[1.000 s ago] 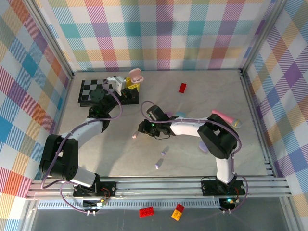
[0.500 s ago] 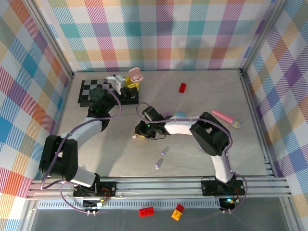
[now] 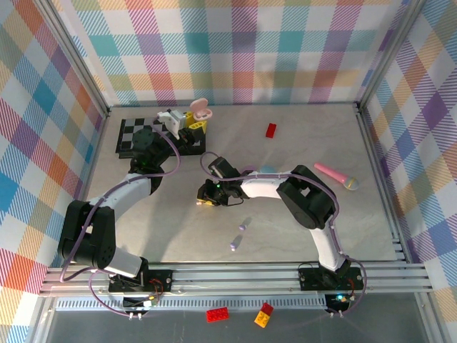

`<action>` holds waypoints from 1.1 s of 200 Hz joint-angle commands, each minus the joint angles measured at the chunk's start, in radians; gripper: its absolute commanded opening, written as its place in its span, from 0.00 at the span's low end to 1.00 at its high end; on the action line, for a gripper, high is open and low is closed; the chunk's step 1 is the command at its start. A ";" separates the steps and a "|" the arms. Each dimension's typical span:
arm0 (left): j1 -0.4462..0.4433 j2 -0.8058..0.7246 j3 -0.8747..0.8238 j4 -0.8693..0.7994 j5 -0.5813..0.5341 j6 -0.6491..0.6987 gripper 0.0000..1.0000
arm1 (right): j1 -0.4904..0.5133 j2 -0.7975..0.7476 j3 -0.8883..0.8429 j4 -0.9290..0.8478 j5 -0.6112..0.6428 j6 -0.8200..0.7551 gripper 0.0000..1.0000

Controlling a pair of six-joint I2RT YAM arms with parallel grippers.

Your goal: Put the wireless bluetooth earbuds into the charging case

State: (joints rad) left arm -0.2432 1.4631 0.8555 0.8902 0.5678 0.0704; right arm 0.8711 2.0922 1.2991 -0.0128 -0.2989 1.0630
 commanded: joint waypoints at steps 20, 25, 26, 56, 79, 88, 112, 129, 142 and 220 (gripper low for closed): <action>0.012 -0.033 0.026 0.006 0.028 0.001 0.32 | 0.008 0.033 0.039 -0.093 -0.008 0.029 0.22; 0.012 -0.036 0.024 0.002 0.027 0.004 0.32 | 0.008 0.036 0.043 -0.099 -0.009 0.030 0.22; 0.012 -0.037 0.024 0.001 0.027 0.005 0.32 | 0.009 0.037 0.044 -0.100 -0.009 0.030 0.22; 0.012 -0.059 0.012 -0.012 0.022 0.014 0.32 | 0.008 0.045 0.058 -0.122 -0.013 0.030 0.21; 0.012 -0.066 0.008 -0.023 0.022 0.019 0.32 | 0.006 0.016 0.056 -0.149 0.015 -0.012 0.21; 0.012 -0.069 0.008 -0.026 0.023 0.020 0.32 | 0.002 -0.009 0.041 -0.154 0.037 -0.036 0.21; 0.012 -0.078 0.005 -0.032 0.027 0.020 0.32 | -0.024 -0.098 -0.025 -0.173 0.083 -0.109 0.21; 0.012 -0.083 0.002 -0.033 0.033 0.019 0.32 | -0.059 -0.172 -0.100 -0.183 0.114 -0.184 0.21; 0.010 -0.087 -0.005 -0.032 0.041 0.020 0.32 | -0.097 -0.225 -0.165 -0.174 0.108 -0.251 0.21; -0.061 -0.154 -0.089 -0.102 0.020 0.119 0.32 | -0.293 -0.474 -0.344 -0.392 0.154 -0.572 0.22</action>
State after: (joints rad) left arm -0.2653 1.3575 0.7906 0.8181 0.5903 0.1146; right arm 0.5915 1.6913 0.9768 -0.3023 -0.1860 0.6201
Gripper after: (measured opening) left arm 0.324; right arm 0.221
